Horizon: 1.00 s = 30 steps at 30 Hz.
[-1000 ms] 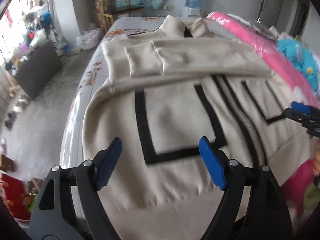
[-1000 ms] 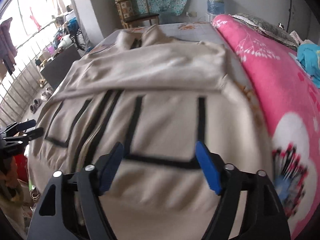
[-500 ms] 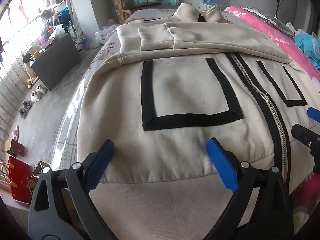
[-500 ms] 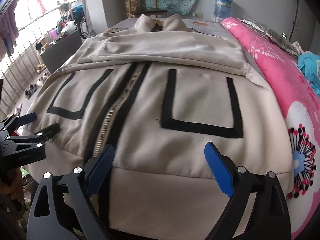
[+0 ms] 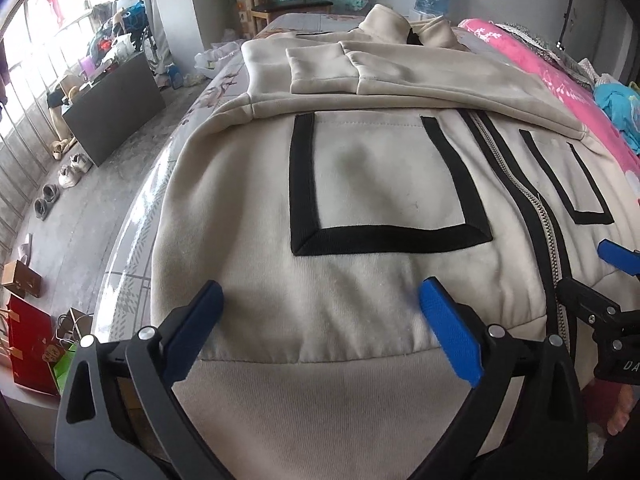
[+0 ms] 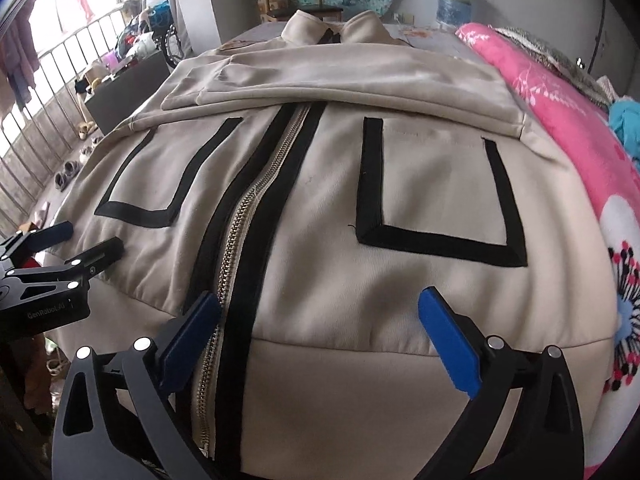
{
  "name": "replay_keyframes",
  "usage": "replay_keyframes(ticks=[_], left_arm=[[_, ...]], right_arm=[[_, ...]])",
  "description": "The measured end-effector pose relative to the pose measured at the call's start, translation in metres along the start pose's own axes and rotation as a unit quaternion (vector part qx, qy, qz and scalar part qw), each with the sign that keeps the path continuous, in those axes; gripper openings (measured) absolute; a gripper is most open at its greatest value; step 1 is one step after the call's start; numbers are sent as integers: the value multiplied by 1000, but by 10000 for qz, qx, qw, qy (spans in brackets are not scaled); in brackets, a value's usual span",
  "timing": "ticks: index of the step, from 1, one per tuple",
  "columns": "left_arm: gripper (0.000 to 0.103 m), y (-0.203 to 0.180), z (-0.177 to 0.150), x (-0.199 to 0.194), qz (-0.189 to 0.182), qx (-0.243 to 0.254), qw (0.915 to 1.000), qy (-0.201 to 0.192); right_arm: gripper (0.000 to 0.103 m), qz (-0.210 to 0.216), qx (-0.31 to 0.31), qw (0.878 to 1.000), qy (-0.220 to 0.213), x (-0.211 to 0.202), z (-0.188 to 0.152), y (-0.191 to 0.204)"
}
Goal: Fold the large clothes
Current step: 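Position both open tools at the jacket hem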
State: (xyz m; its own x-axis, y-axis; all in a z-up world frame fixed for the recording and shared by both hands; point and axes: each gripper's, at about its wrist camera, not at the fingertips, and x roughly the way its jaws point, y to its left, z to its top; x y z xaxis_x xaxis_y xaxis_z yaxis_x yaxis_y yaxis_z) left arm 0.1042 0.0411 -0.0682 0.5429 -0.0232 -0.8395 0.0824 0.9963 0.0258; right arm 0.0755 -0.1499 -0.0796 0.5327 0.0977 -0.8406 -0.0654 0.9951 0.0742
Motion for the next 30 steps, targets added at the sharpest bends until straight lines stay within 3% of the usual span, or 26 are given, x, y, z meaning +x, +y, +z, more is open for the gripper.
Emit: replay_keyframes(ticks=[12, 19, 25, 30], left_arm=[[95, 1, -1, 1, -72, 60, 9999, -93], [95, 13, -5, -15, -454, 9, 9987, -222], [95, 36, -32, -56, -541, 60, 9961, -694], [95, 61, -61, -76, -621, -143, 9954, -716]], right_arm=[[97, 6, 142, 9999, -23, 1, 0, 0], [97, -14, 85, 9999, -92, 1, -1, 1], [97, -18, 67, 9999, -97, 1, -1, 1], [97, -26, 58, 9999, -138, 1, -2, 1]])
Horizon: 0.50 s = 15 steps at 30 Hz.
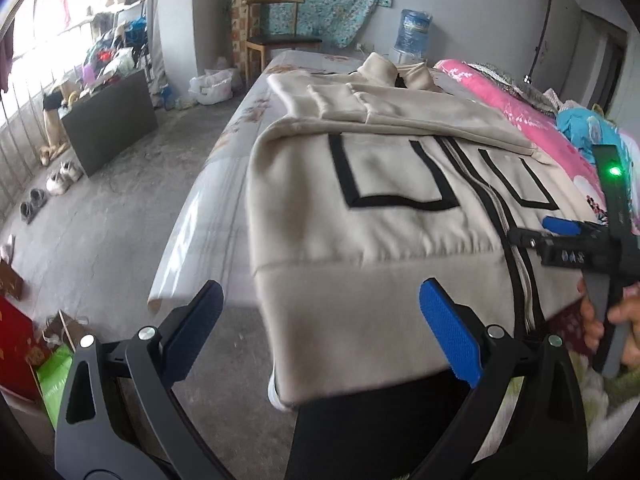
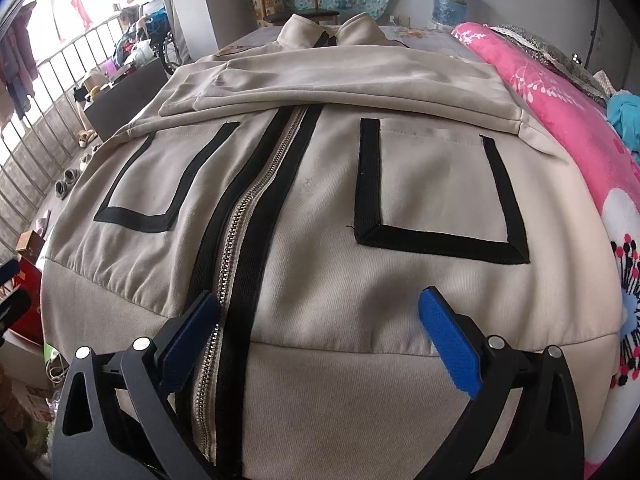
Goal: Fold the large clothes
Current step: 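Position both open tools at the jacket hem, then close the left tool on the jacket hem and lift it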
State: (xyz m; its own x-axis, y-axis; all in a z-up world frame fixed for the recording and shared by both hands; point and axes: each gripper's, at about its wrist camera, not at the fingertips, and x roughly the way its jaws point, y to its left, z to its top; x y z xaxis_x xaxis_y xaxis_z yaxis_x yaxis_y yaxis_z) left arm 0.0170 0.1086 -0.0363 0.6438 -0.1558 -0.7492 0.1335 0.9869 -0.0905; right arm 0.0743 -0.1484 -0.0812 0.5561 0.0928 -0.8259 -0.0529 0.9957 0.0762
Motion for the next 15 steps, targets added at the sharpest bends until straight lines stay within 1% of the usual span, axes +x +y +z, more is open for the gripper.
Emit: replay_keyframes(ticks=[1, 2, 3, 5, 7, 11, 15], left_arm=[[92, 3, -4, -2, -32, -54, 10000, 32], [86, 7, -7, -4, -44, -104, 9999, 57], [83, 11, -12, -4, -102, -202, 9997, 111], [73, 19, -20, -4, -266, -418, 9985, 216], [69, 24, -25, -1, -425, -612, 9968, 296], [64, 28, -29, 12, -652, -870, 9931, 432], [63, 30, -29, 23, -764, -930, 9913, 525]], right_arm=[[97, -2, -4, 10000, -10, 0, 0, 0], [97, -1, -6, 10000, -12, 0, 0, 0], [97, 0, -8, 10000, -11, 0, 0, 0], [97, -2, -7, 10000, 0, 0, 0, 0], [97, -3, -3, 10000, 15, 0, 0, 0], [97, -3, -10, 10000, 14, 0, 0, 0], [97, -4, -8, 10000, 10, 0, 0, 0]])
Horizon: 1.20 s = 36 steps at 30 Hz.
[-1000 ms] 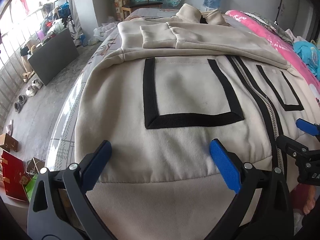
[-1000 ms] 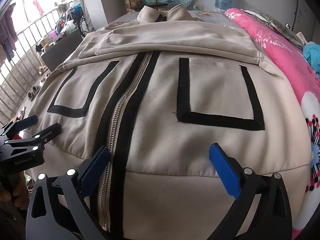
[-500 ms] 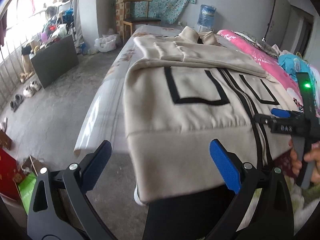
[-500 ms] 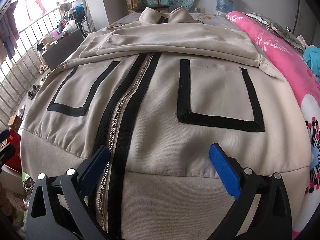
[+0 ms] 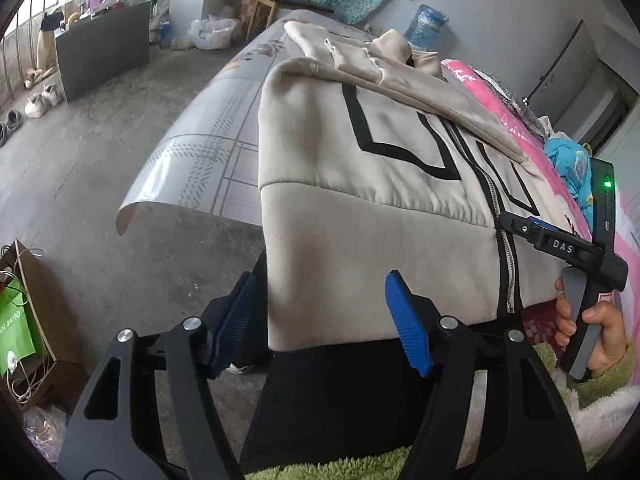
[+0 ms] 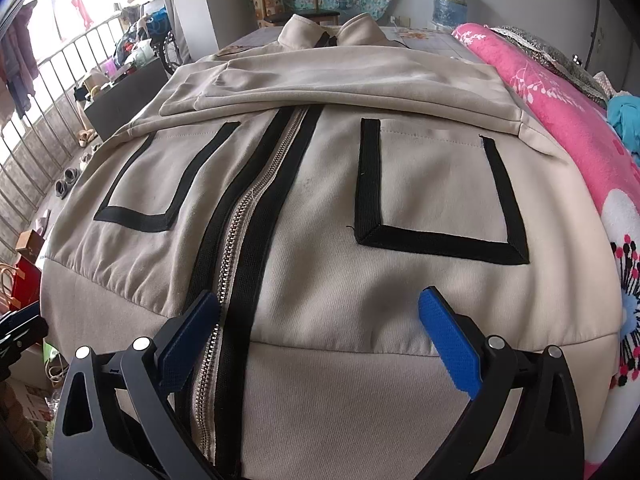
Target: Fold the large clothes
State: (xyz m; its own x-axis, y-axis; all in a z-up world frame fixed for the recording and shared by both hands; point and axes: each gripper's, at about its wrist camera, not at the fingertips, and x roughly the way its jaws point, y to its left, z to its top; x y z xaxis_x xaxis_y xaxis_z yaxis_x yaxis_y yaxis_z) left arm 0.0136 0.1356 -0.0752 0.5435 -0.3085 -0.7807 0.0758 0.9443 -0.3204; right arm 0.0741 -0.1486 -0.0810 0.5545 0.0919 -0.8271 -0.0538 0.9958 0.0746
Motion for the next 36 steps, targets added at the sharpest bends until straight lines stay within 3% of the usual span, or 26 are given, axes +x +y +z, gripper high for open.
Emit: replay_keyframes(ticks=[9, 14, 19, 26, 30, 36], left_arm=[[61, 7, 5, 23, -161, -185, 9994, 223], [49, 3, 6, 23, -104, -151, 9996, 215], [34, -8, 5, 19, 409, 195, 9986, 255], [19, -36, 6, 17, 1371, 753, 9870, 362], [19, -45, 7, 18, 1633, 831, 9822, 418], [18, -45, 10, 17, 1701, 748, 9815, 470]], right_arm=[[97, -2, -13, 10000, -28, 0, 0, 0], [97, -1, -19, 10000, -42, 0, 0, 0], [97, 10, -14, 9999, -101, -1, -2, 0], [97, 25, -33, 10000, -75, 0, -1, -1], [97, 123, -112, 9998, 134, 0, 2, -2], [97, 221, -66, 9994, 261, -11, 2, -6]])
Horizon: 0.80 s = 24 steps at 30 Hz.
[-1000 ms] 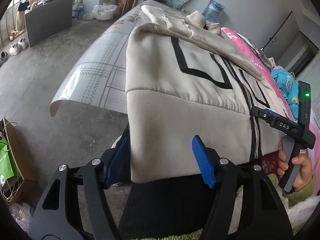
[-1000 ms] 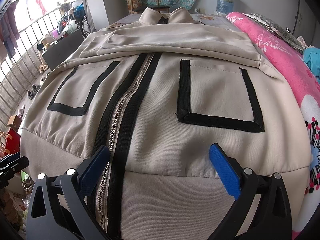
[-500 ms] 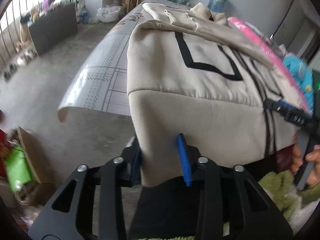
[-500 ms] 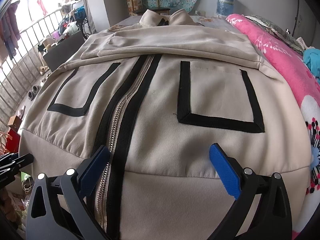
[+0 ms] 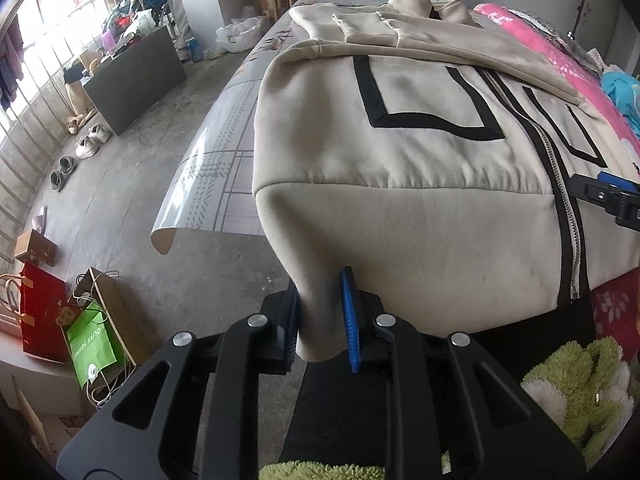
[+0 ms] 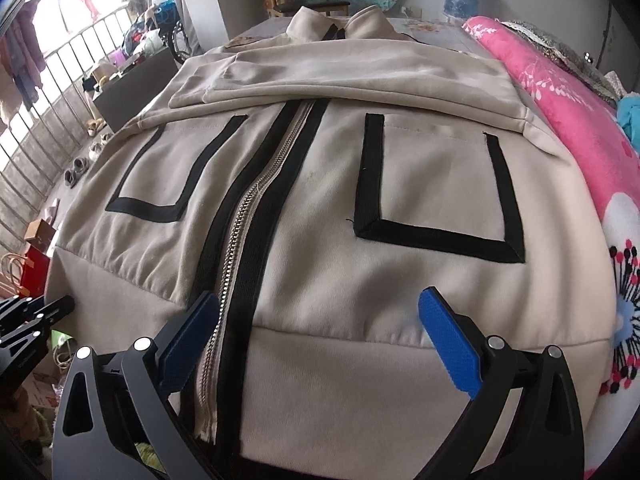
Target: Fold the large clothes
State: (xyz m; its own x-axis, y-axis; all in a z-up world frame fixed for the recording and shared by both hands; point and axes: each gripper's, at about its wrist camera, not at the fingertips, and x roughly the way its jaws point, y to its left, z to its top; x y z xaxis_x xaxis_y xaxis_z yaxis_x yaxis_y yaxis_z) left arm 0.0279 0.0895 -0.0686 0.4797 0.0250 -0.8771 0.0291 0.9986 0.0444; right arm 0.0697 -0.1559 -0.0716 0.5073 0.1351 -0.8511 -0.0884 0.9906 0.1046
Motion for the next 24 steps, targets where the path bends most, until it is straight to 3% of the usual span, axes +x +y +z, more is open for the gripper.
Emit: replay_keyframes(ticks=[24], left_arm=[[18, 0, 1, 4, -13, -73, 9999, 93]], right_arm=[[97, -263, 222, 9991, 243, -29, -41, -31]])
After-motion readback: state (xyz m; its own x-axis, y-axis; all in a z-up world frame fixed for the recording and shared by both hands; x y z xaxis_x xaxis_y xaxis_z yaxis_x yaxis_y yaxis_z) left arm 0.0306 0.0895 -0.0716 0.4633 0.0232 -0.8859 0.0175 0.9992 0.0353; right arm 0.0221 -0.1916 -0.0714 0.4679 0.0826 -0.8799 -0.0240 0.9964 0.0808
